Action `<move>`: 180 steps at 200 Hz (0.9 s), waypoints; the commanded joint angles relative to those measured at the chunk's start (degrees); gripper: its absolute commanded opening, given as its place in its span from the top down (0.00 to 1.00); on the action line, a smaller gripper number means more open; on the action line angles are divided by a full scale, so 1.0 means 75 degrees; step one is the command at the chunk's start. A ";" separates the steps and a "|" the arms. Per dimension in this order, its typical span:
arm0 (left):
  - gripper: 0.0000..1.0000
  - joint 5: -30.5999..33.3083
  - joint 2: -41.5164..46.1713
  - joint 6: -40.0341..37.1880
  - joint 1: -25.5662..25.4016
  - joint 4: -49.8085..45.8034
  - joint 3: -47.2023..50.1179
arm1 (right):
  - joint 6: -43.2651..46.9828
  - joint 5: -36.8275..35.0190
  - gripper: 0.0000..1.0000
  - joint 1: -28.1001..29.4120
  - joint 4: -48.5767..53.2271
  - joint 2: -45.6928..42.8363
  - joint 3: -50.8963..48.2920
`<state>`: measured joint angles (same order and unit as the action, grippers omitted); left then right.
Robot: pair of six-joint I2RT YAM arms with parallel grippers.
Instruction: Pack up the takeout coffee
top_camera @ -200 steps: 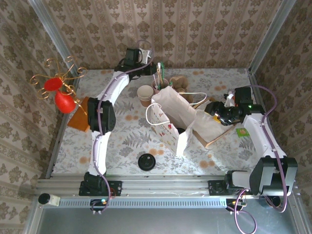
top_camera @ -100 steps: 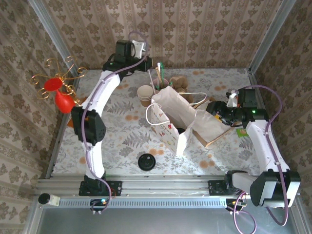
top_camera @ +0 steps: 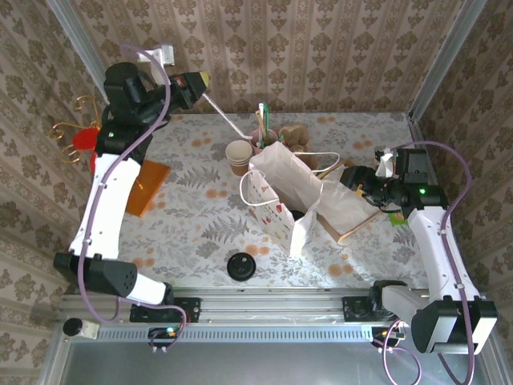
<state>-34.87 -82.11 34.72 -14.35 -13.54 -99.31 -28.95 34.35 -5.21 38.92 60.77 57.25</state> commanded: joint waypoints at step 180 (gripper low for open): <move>0.77 -0.0074 -0.0806 0.1342 -0.3149 0.1163 0.2141 | 0.0201 -0.0158 0.27 0.0300 0.0650 -0.0486 0.0651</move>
<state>-36.18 -87.39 45.17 -37.21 -5.91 -83.26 -28.69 34.68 -3.42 42.26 57.47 61.45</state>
